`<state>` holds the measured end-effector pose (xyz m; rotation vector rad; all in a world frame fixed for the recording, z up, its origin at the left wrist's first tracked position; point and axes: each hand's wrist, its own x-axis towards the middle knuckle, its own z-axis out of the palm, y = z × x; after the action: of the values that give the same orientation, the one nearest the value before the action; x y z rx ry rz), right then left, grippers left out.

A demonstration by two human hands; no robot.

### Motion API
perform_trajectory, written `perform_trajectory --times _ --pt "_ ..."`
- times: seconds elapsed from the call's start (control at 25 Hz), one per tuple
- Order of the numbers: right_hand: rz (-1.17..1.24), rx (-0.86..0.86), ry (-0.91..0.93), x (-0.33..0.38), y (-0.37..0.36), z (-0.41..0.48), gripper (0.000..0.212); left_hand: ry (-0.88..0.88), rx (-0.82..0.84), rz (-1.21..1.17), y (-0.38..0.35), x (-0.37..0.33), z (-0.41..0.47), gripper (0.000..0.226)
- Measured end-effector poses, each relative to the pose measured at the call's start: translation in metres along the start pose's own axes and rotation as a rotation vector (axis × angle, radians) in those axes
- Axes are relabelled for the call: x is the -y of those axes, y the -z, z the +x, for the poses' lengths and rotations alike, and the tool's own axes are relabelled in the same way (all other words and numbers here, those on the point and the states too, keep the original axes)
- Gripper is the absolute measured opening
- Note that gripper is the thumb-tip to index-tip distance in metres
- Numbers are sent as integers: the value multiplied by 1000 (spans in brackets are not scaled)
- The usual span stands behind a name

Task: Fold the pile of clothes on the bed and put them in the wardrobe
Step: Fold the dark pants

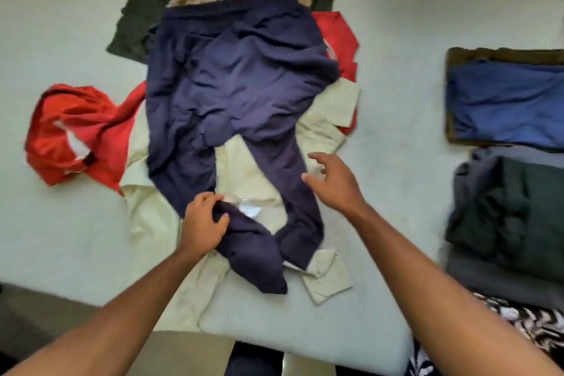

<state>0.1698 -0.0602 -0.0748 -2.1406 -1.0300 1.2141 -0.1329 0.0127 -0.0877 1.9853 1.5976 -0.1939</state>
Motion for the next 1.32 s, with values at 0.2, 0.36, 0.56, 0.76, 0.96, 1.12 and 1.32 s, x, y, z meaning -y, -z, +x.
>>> perform_trajectory --times 0.2,0.36,0.56,0.76,0.96,1.12,1.32 --pt "95 -332 -23 50 -76 33 33 -190 -5 -88 6 29 17 40" --pt "186 -577 -129 103 -69 87 75 -205 -361 -262 41 15 70 33" --pt "212 -597 -415 116 -31 164 81 98 -545 -55 88 20 159 69" --pt "85 -687 -120 95 -14 165 15 222 -378 -358 108 25 201 18" --pt "188 -648 213 91 -40 83 22 -25 -175 -178 101 16 158 16" --pt "214 -343 60 50 -77 -7 28 89 -301 204 85 43 117 65" --pt "292 -266 -49 21 -99 -61 28 123 -268 54 98 54 130 17"
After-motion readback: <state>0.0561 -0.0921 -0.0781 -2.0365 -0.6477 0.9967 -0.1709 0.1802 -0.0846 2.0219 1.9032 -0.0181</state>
